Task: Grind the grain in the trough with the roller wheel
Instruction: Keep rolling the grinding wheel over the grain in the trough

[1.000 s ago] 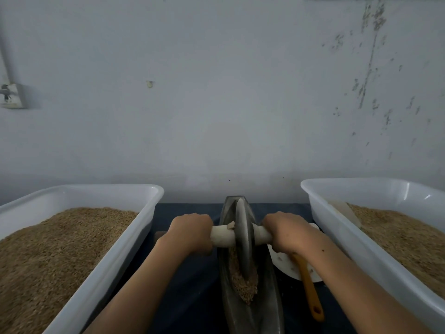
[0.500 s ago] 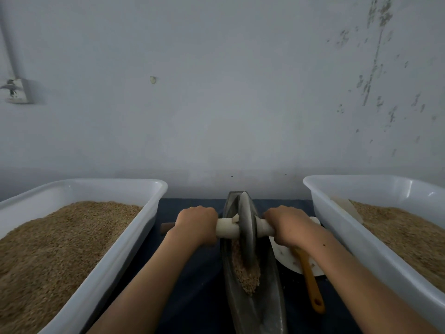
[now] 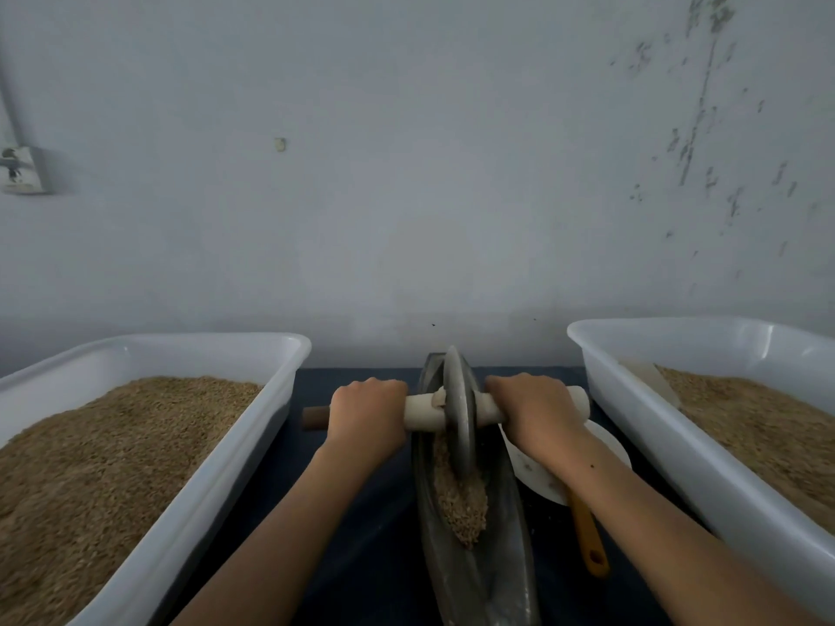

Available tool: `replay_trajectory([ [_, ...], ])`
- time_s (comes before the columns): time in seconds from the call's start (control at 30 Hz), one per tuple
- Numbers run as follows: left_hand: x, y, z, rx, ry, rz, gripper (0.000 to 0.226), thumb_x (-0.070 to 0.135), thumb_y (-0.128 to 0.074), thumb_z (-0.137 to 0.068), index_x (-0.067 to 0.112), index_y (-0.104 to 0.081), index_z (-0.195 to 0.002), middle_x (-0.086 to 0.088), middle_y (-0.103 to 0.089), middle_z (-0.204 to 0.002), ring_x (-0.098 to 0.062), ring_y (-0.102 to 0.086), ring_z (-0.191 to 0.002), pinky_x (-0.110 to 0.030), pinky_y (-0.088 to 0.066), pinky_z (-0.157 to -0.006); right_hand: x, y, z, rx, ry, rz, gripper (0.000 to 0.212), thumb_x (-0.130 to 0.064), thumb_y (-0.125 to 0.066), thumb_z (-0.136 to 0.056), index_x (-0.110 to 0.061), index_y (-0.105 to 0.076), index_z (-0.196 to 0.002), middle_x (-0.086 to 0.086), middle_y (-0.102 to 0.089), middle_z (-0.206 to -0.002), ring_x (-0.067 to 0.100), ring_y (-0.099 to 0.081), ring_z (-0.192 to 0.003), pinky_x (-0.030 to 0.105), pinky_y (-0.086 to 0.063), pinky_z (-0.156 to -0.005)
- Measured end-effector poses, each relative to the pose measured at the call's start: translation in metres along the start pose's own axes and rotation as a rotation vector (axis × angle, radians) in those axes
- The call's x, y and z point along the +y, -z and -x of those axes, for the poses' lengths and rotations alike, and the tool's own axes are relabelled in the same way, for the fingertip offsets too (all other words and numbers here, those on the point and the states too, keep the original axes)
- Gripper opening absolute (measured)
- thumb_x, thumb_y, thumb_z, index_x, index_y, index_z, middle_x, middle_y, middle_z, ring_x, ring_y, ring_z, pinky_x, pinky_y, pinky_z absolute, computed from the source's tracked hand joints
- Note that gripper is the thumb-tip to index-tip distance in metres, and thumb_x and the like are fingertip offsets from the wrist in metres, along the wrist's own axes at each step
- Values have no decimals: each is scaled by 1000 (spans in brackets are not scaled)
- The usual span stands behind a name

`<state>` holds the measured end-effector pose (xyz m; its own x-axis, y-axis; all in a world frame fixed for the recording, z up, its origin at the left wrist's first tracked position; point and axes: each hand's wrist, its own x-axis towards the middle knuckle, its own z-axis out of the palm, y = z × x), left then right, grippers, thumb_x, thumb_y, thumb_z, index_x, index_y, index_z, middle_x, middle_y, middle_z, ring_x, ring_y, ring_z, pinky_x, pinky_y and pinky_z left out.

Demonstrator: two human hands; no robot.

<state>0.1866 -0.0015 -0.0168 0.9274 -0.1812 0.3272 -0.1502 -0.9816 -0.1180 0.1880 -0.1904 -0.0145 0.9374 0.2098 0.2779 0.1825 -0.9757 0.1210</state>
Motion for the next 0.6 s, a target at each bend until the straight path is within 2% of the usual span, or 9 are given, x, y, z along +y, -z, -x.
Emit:
replay_trajectory([
  [0.17, -2, 7, -3, -176, -38, -16, 33, 28, -63, -84, 18, -55, -114, 0, -61, -103, -15, -53, -84, -29, -38, -70, 4, 6, -1, -146, 34, -2, 33, -9, -55, -88, -21, -56, -119, 4, -62, -113, 25, -61, -102, 31, -39, -74],
  [0.27, -6, 9, -4, -335, -58, 22, 44, 32, -70, -78, 17, -55, -116, -1, -61, -104, -14, -48, -80, -30, -38, -70, 7, 12, 2, -256, 81, 5, 32, -9, -59, -86, -16, -57, -117, 5, -62, -105, 22, -60, -92, 29, -38, -69],
  [0.33, -7, 9, -4, -379, -60, 39, 48, 33, -72, -77, 17, -54, -118, -1, -61, -104, -14, -47, -80, -30, -39, -70, 6, 13, 4, -273, 78, 1, 26, -10, -59, -86, -16, -55, -111, 3, -59, -97, 20, -55, -82, 29, -36, -66],
  [0.47, -4, 8, -4, -256, -40, 6, 40, 32, -68, -79, 18, -55, -114, 2, -57, -93, -14, -50, -79, -30, -38, -69, 4, 9, 3, -199, 27, -20, 15, -10, -56, -87, -18, -52, -99, 5, -61, -103, 22, -54, -83, 30, -35, -69],
  [0.53, -2, 6, -4, -179, -18, -16, 34, 30, -64, -82, 19, -56, -113, 0, -61, -99, -17, -56, -85, -30, -38, -70, 3, 4, 1, -123, 9, -28, 15, -9, -54, -87, -20, -48, -95, 5, -61, -104, 22, -55, -84, 31, -34, -69],
  [0.6, -1, 4, -4, -97, -1, -29, 28, 29, -60, -85, 20, -56, -111, 0, -62, -102, -19, -58, -91, -29, -37, -70, 3, -2, 1, -13, 6, -25, 17, -10, -51, -88, -20, -47, -101, 4, -61, -104, 26, -59, -92, 32, -32, -68],
])
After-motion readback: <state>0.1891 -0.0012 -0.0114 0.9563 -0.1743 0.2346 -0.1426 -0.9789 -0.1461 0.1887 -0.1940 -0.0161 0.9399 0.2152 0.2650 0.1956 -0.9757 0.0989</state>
